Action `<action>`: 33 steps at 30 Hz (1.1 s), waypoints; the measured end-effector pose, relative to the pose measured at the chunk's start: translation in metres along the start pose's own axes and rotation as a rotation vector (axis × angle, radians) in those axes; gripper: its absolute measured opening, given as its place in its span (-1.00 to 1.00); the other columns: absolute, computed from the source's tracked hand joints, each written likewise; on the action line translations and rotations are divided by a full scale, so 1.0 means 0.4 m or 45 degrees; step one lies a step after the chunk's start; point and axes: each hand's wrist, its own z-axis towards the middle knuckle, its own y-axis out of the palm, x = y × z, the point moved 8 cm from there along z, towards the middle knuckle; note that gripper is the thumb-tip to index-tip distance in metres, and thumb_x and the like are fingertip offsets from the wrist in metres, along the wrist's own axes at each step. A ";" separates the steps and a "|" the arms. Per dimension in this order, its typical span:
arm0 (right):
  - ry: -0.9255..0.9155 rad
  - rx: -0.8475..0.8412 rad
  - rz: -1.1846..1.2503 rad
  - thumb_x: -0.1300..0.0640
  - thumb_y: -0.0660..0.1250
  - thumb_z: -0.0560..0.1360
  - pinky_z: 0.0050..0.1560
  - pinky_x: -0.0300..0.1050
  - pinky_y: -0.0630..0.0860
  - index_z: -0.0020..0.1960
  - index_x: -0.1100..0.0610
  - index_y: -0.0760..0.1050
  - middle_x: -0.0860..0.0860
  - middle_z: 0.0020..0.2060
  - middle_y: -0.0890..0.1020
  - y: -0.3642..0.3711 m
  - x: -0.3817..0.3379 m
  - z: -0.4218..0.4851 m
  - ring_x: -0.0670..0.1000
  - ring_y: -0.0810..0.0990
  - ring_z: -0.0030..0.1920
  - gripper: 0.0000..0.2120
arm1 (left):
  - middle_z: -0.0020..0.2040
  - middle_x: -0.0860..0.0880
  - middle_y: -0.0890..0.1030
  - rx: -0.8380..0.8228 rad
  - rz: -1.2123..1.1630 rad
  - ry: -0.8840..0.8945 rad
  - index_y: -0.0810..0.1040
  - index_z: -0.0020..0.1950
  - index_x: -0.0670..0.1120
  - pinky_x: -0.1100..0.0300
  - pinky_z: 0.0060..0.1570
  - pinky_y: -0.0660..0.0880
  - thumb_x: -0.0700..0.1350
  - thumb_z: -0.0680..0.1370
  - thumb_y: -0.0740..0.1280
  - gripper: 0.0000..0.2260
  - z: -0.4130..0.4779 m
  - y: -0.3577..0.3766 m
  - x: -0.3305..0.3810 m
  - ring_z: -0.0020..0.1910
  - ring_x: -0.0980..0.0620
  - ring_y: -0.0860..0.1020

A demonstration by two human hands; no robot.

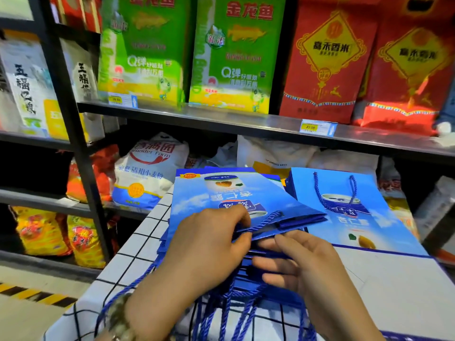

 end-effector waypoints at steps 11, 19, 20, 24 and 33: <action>-0.088 -0.379 -0.794 0.06 0.31 0.47 -0.59 -0.23 0.27 -0.22 0.19 0.52 0.06 -0.52 0.57 0.107 0.005 -0.020 0.01 0.45 -0.63 -0.80 | -0.49 -0.02 0.54 -0.342 -0.863 -0.418 0.48 -0.31 -0.15 0.37 -0.59 0.30 -0.22 0.50 0.29 -0.82 0.053 0.040 -0.030 -0.59 0.11 0.45; -0.360 -0.276 -0.612 0.13 0.26 0.51 -0.64 -0.30 0.26 -0.29 0.23 0.45 0.00 -0.59 0.51 0.141 -0.114 -0.007 -0.03 0.41 -0.65 -0.75 | -0.47 0.00 0.55 -0.315 -1.029 -0.439 0.57 -0.16 -0.16 0.35 -0.57 0.28 0.00 0.55 0.22 -0.73 0.082 0.000 -0.048 -0.59 0.14 0.43; -0.377 -0.238 -0.496 0.14 0.24 0.52 -0.64 -0.29 0.26 -0.30 0.20 0.43 0.01 -0.60 0.50 0.132 -0.142 0.000 -0.03 0.41 -0.65 -0.76 | -0.46 0.01 0.57 -0.360 -1.017 -0.423 0.57 -0.18 -0.12 0.34 -0.55 0.27 0.08 0.54 0.20 -0.69 0.076 -0.007 -0.054 -0.57 0.13 0.44; -0.417 -0.178 -0.216 0.16 0.20 0.55 -0.64 -0.31 0.32 -0.28 0.19 0.42 -0.01 -0.61 0.50 0.119 -0.196 0.047 -0.06 0.44 -0.65 -0.75 | -0.41 -0.03 0.63 -0.658 -0.920 -0.342 0.56 -0.25 -0.10 0.35 -0.54 0.28 0.04 0.37 0.37 -0.79 0.031 -0.010 -0.055 -0.55 0.14 0.48; -0.378 -0.212 -0.609 0.08 0.30 0.50 -0.54 -0.29 0.37 -0.25 0.09 0.53 0.00 -0.42 0.61 0.130 -0.134 0.106 -0.10 0.48 -0.54 -0.83 | -0.30 -0.16 0.63 -0.395 -0.984 -0.580 0.46 -0.24 -0.16 0.33 -0.50 0.46 -0.25 0.49 0.32 -0.88 0.039 -0.050 -0.142 -0.47 0.08 0.60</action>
